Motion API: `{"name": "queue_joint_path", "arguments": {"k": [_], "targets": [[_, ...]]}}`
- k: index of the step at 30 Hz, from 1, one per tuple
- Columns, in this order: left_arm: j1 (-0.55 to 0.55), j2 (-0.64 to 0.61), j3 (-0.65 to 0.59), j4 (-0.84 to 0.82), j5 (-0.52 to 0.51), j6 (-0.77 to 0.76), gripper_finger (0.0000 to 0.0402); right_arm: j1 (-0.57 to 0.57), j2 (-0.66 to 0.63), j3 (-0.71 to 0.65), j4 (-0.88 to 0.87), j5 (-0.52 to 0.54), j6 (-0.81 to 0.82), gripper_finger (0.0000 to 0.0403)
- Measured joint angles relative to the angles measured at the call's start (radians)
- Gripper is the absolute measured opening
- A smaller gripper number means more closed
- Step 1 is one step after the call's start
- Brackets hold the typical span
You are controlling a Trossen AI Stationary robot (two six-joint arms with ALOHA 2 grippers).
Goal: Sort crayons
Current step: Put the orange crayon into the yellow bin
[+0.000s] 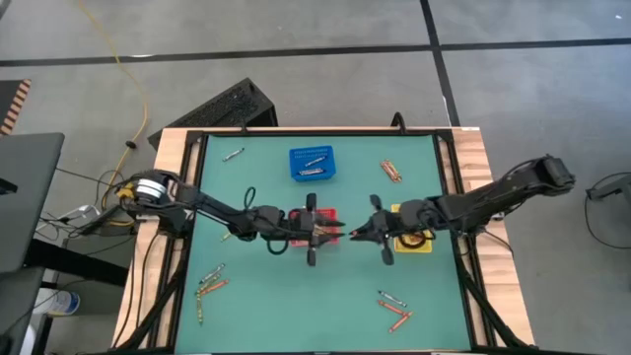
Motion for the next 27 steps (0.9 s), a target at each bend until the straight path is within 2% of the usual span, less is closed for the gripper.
{"name": "queue_joint_path", "arguments": {"k": [5, 8, 11, 15, 18, 27], "targets": [[-0.003, -0.152, 0.000, -0.420, -0.128, -0.096, 0.0149, -0.016, -0.162, 0.007, -0.402, 0.088, 0.187, 0.0005], [-0.001, -0.232, 0.000, -0.679, -0.161, -0.219, 0.0159, -0.057, -0.221, 0.048, -0.673, 0.113, 0.366, 0.0005], [-0.006, -0.274, 0.000, -0.834, -0.172, -0.304, 0.0161, -0.106, -0.232, 0.083, -0.908, 0.113, 0.508, 0.0004], [-0.027, -0.276, 0.000, -0.887, -0.175, -0.339, 0.0161, -0.180, -0.198, 0.088, -1.113, 0.110, 0.621, 0.0005], [-0.046, -0.276, 0.000, -0.887, -0.175, -0.340, 0.0161, -0.216, -0.158, 0.088, -1.202, 0.109, 0.676, 0.0014], [-0.076, -0.275, 0.000, -0.933, -0.214, -0.325, 0.0158, -0.227, -0.055, 0.088, -1.186, 0.032, 0.725, 0.0069]]}}
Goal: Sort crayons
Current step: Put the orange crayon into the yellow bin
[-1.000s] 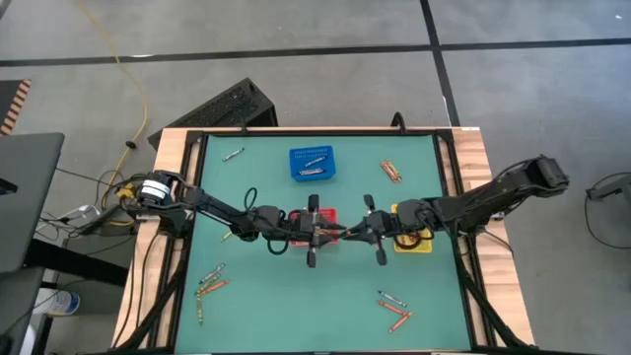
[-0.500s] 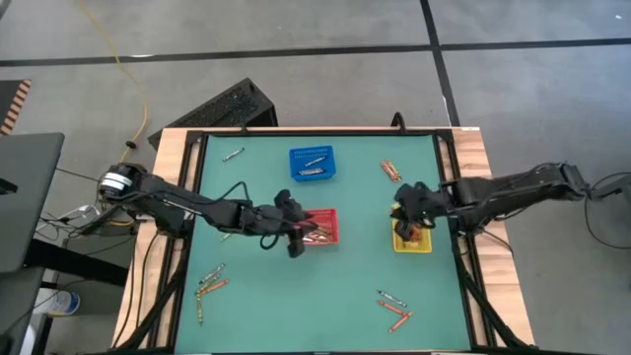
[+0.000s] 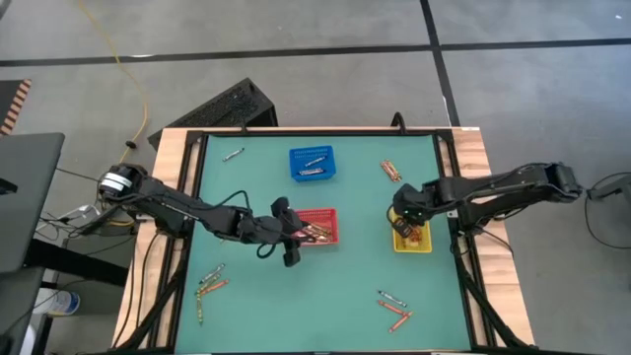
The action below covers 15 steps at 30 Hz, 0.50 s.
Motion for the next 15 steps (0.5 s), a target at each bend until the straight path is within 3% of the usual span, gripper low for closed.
{"name": "queue_joint_path", "arguments": {"k": [9, 15], "targets": [[0.000, 0.000, 0.000, -0.055, -0.002, -0.009, 0.0157, 0.042, -0.002, 0.060, -0.043, -0.090, -0.003, 0.0090], [-0.010, 0.000, 0.000, -0.061, -0.002, -0.009, 0.0157, 0.252, -0.016, 0.149, 0.078, -0.053, 0.002, 0.0090]]}}
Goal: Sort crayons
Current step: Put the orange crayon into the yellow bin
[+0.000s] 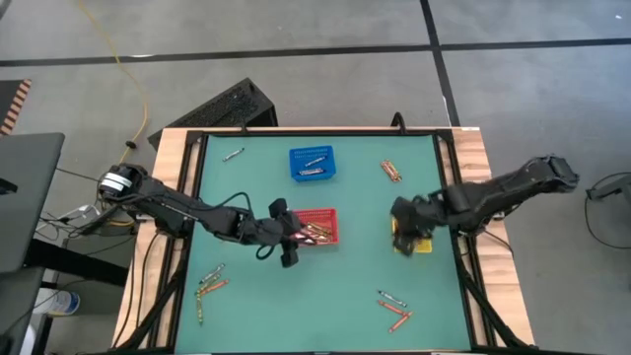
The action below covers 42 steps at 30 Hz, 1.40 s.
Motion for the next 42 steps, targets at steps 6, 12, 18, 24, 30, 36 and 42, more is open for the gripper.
{"name": "queue_joint_path", "arguments": {"k": [6, 12, 18, 24, 30, 36, 42], "targets": [[-0.012, 0.000, 0.000, 0.000, -0.003, 0.018, 0.0157, 0.331, 0.105, 0.001, 0.320, 0.005, -0.056, 0.0090], [-0.012, 0.000, 0.000, 0.002, -0.011, 0.045, 0.0157, 0.605, 0.304, 0.001, 0.542, 0.069, -0.217, 0.0091], [-0.012, 0.000, 0.000, 0.010, -0.023, 0.043, 0.0157, 0.688, 0.476, 0.001, 0.573, 0.076, -0.148, 0.0091], [-0.012, 0.000, 0.000, 0.009, -0.019, 0.010, 0.0157, 0.701, 0.558, 0.001, 0.633, 0.046, -0.142, 0.0091], [-0.012, 0.000, 0.000, 0.008, -0.018, -0.007, 0.0157, 0.711, 0.616, 0.002, 0.641, 0.058, -0.155, 0.0091], [-0.012, 0.000, 0.000, 0.008, -0.018, -0.015, 0.0157, 0.712, 0.693, 0.011, 0.647, 0.077, -0.222, 0.0086], [-0.012, 0.000, 0.000, 0.007, -0.018, -0.015, 0.0157, 0.711, 0.659, 0.003, 0.618, 0.075, -0.248, 0.0037]]}}
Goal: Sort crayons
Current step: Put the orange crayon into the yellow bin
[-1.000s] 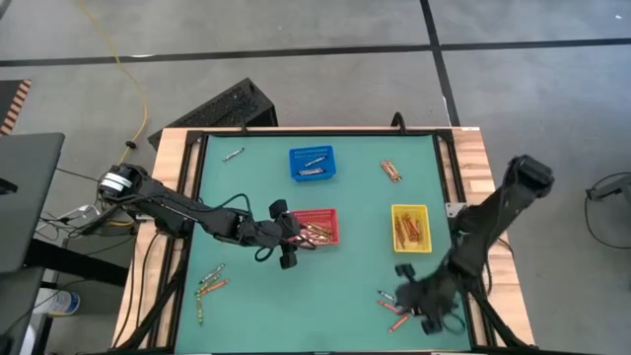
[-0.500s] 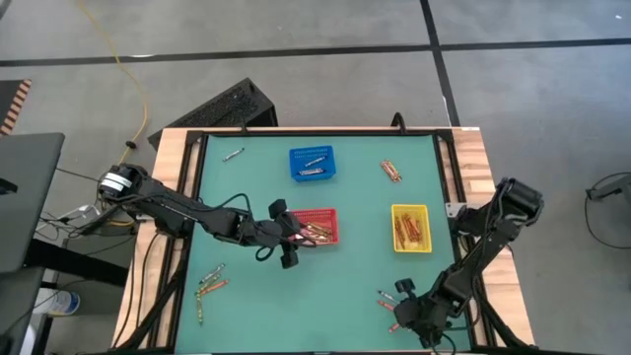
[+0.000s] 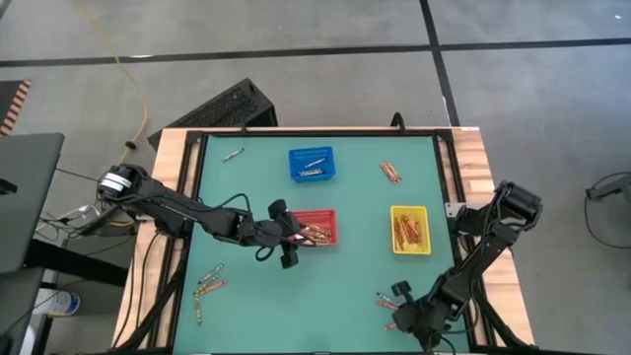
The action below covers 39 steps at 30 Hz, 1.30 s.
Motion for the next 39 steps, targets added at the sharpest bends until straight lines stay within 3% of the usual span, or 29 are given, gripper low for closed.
{"name": "queue_joint_path", "arguments": {"k": [3, 9, 18, 24, 27, 39], "targets": [[0.000, 0.000, 0.000, -0.005, -0.004, -0.002, 0.0157, -0.007, -0.072, -0.007, -0.016, -0.007, -0.017, 0.0009], [0.010, 0.000, 0.000, -0.010, -0.009, -0.004, 0.0157, -0.033, -0.322, -0.003, -0.072, 0.064, -0.045, 0.0006], [0.010, 0.000, -0.001, -0.043, -0.008, -0.019, 0.0157, -0.158, -0.622, -0.005, -0.471, 0.242, 0.177, 0.0003], [0.011, 0.000, -0.001, -0.076, -0.015, -0.035, 0.0157, -0.295, -0.663, -0.005, -0.867, 0.265, 0.617, 0.0003], [0.011, 0.000, -0.001, -0.078, -0.025, -0.037, 0.0157, -0.336, -0.663, -0.013, -0.965, 0.264, 0.767, 0.0007], [0.011, 0.000, -0.001, -0.081, -0.027, -0.040, 0.0157, -0.409, -0.664, -0.044, -0.959, 0.259, 0.768, 0.0085]]}}
